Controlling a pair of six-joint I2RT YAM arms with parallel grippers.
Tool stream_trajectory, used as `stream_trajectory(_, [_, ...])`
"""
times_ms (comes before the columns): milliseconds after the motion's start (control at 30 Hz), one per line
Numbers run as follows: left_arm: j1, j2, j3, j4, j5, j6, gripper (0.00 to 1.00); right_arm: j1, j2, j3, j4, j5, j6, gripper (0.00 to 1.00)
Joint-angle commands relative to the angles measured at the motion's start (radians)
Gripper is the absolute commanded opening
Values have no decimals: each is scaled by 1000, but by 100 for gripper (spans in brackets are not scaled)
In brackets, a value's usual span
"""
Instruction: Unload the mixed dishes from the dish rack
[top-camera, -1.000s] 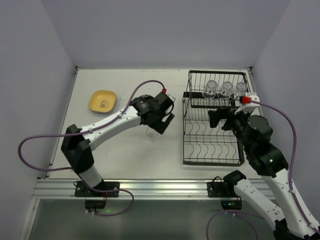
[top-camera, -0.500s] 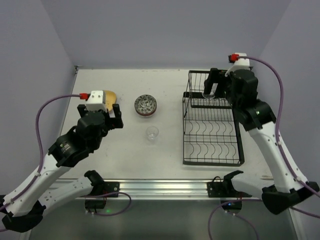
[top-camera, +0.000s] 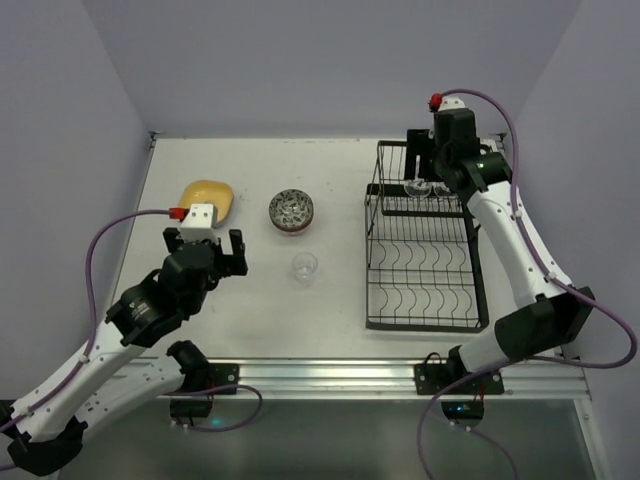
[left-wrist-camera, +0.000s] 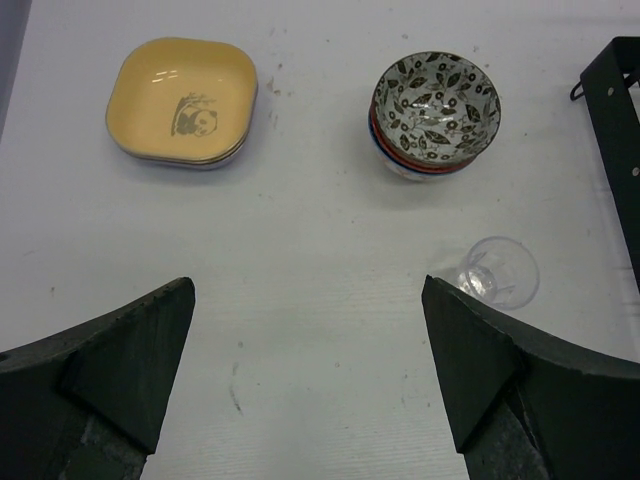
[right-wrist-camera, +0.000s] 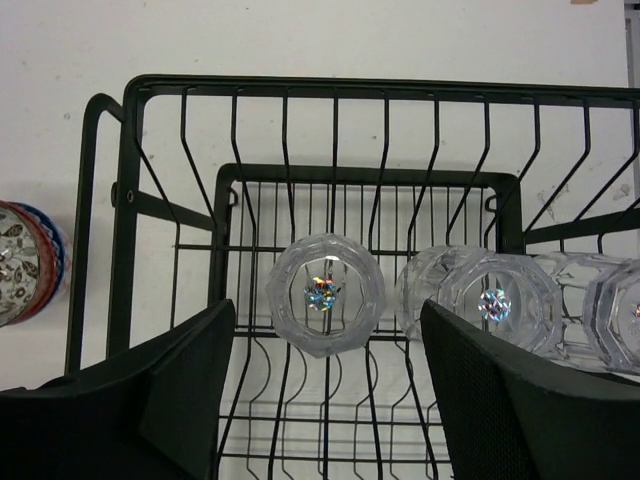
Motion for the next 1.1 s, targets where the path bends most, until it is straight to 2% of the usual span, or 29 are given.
stream_trajectory(0, [9,7,-1,63,16,-9,100,-4,47,54,-18,-9,-34,75])
stream_trajectory(267, [9,5,-7,66,36,-3,100,-9,113,48,-8,-15,-29,73])
stream_trajectory(333, [9,5,-9,71,47,0,100,-9,113,29,1,-22,-29,70])
stream_trajectory(433, [9,10,-12,73,55,3,100,-9,106,6,24,-35,-29,59])
stream_trajectory(467, [9,11,-12,73,55,5,100,-9,103,5,28,-34,-28,50])
stream_trajectory(600, [11,14,-10,73,53,5,100,-9,66,0,46,-40,-25,33])
stream_trajectory(633, [11,14,-10,73,55,5,100,-9,57,1,46,-45,-26,26])
stream_trajectory(700, [14,14,-7,74,58,6,100,-9,20,6,49,-60,-25,17])
stream_trajectory(767, [26,14,-1,83,84,14,100,-9,-36,5,63,-77,-17,15])
stream_trajectory(800, [32,14,3,88,94,14,100,-7,-63,-8,73,-84,-12,5])
stream_trajectory(833, [38,16,22,89,113,2,100,-9,-92,-17,93,-94,-5,0])
stream_trajectory(933, [38,11,57,126,247,-37,100,-9,-227,-78,161,-150,23,0])
stream_trajectory(1033, [38,-2,54,265,497,-73,100,-9,-372,-162,237,-253,52,0])
stream_trajectory(1067, [38,-2,45,383,656,-87,100,-9,-412,-225,264,-315,67,0])
